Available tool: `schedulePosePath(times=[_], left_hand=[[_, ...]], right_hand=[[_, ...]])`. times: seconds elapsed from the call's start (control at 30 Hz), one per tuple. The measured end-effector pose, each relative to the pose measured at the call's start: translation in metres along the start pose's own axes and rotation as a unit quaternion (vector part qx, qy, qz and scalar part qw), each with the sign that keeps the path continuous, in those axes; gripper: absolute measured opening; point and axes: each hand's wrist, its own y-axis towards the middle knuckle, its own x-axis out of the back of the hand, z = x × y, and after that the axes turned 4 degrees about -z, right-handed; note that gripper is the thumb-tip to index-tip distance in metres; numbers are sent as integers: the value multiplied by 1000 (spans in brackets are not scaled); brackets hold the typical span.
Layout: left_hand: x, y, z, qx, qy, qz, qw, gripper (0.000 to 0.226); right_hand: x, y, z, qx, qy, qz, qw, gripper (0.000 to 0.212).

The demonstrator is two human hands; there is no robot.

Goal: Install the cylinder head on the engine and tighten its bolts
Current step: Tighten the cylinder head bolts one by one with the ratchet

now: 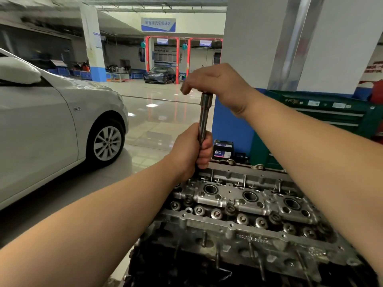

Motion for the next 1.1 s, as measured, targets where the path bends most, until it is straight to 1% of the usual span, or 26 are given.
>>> schedulePosePath(times=[0.07,0.13,0.2,0.23,0.27,0.3,0.33,0.37,0.4,0.43,0.47,0.5,0.53,0.57,0.6,0.63,0.67,0.7,0.73,0.83,0.9,0.93,0.97,1.03,1.07,1.1], left_hand=[[3,-1,0,-2,-8,-13,1000,53],[7,-3,-1,-15,-11,-26,999,55],[11,-6,-4,-75,23,-63,995,59],[12,-7,-5,-123,57,-82,987,55],[13,-8,-7,-171,96,-94,976,45],[13,-9,-7,-214,134,-96,963,30],[13,-11,-7,-240,161,-90,953,16],[11,-12,-6,-254,183,-89,945,14],[11,-13,-6,-263,197,-92,940,18],[10,-13,-5,-270,205,-97,936,19],[10,-15,-6,-272,204,-99,935,17],[10,-17,-6,-268,199,-90,938,12],[9,-17,-6,-254,180,-69,948,6],[8,-18,-7,-234,148,-41,960,4],[6,-17,-7,-212,114,-18,970,8],[4,-16,-8,-192,89,-10,977,13],[1,-14,-9,-174,73,-15,982,19],[-1,-12,-11,-160,64,-27,985,26],[-2,-11,-12,-153,57,-38,986,31],[1,-10,-11,-166,51,-43,984,33],[6,-12,-9,-195,88,-54,975,30],[8,-14,-8,-209,111,-63,970,30],[9,-15,-8,-218,127,-73,965,32],[11,-15,-8,-219,119,-75,966,37],[11,-14,-8,-211,105,-70,969,39],[11,-13,-8,-202,93,-66,973,41]], right_hand=[[-10,6,-2,0,39,5,999,25],[-20,11,-2,-1,16,-21,1000,31],[-24,13,0,-5,-61,-68,996,43],[-23,14,4,-16,-141,-84,986,49],[-22,15,9,-40,-245,-95,964,50],[-20,16,14,-73,-355,-103,926,50],[-18,15,18,-105,-442,-106,884,50],[-16,14,22,-121,-499,-105,852,49],[-15,13,27,-121,-536,-100,830,48],[-15,10,29,-109,-554,-102,819,49],[-16,8,27,-90,-557,-112,818,53],[-16,6,22,-66,-544,-122,828,56],[-14,4,18,-47,-505,-121,853,57],[-10,3,13,-30,-437,-103,893,56],[-6,2,9,-11,-326,-78,942,52],[-5,1,4,-13,-186,-58,981,46],[-5,2,-1,-37,-66,-45,996,41],[-7,3,-6,-59,4,-42,997,38],[-10,6,-8,-67,21,-42,997,36],[-18,12,-8,-34,-66,-53,996,41],[-18,14,1,-15,-126,-58,990,48],[-18,15,7,-7,-185,-62,981,52],[-19,15,13,-14,-274,-68,959,52],[-17,18,20,-59,-462,-97,880,47],[-16,18,22,-84,-522,-102,843,43],[-14,17,24,-103,-557,-98,818,41]])
